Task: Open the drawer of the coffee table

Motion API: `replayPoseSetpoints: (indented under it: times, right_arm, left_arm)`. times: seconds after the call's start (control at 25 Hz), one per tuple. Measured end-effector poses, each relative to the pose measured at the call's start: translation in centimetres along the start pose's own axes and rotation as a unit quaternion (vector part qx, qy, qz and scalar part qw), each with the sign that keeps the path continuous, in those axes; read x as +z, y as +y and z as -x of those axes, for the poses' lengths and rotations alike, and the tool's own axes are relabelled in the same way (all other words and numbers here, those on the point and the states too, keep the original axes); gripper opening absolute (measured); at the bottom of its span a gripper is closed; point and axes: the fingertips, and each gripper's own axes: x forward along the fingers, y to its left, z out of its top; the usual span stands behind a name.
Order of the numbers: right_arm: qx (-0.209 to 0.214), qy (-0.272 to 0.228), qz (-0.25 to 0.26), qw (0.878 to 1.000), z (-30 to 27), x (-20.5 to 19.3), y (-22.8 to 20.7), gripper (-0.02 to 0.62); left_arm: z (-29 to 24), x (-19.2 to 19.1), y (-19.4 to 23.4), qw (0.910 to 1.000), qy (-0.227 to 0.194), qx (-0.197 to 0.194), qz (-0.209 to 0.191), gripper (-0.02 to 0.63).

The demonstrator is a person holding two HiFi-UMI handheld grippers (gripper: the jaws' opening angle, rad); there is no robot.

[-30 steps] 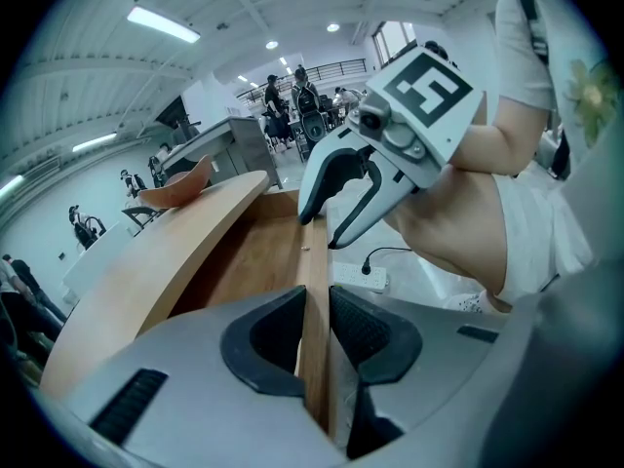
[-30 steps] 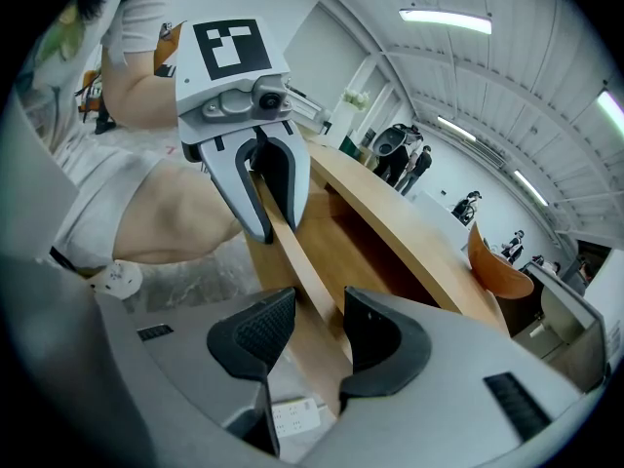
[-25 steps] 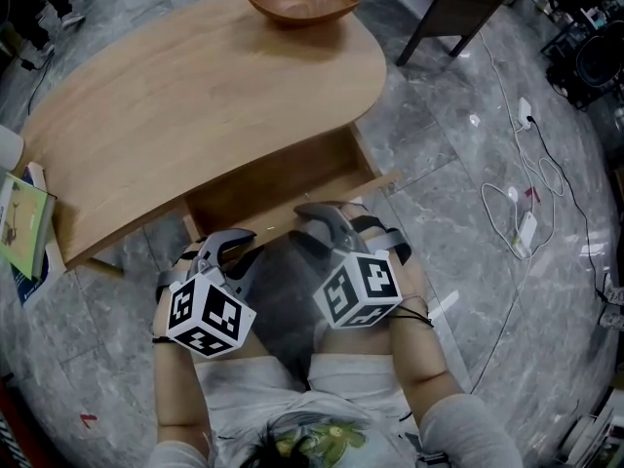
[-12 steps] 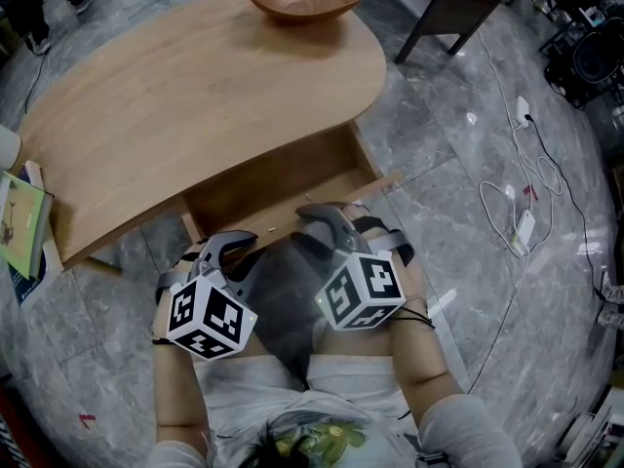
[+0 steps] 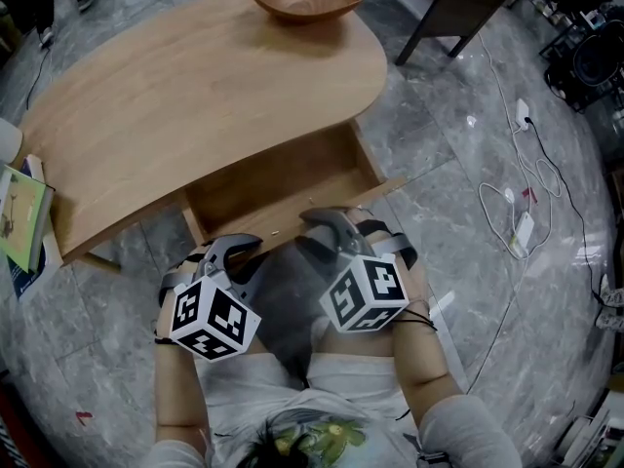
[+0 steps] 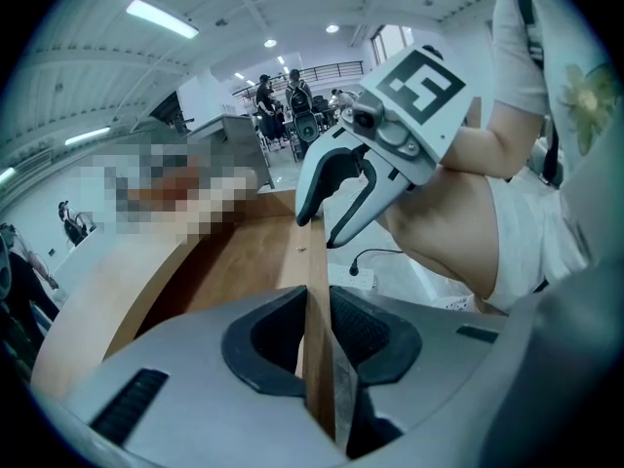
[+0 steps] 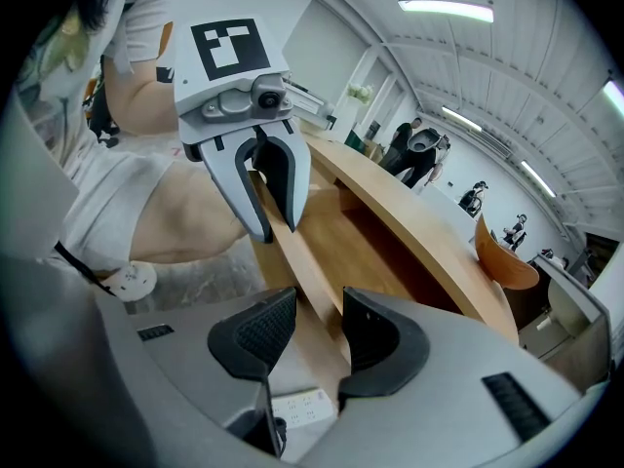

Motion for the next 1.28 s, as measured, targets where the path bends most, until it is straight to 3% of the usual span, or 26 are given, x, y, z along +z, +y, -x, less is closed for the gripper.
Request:
replayPoseSetpoints:
  times: [1.28]
  right_arm:
    - [0.023,0.011,-0.001,1.000,1.2,-0.6,1.9,0.146]
  left_arm:
    - [0.2,0.0,-2.6,0.9985,0.004,-0.055,-0.003,0.078]
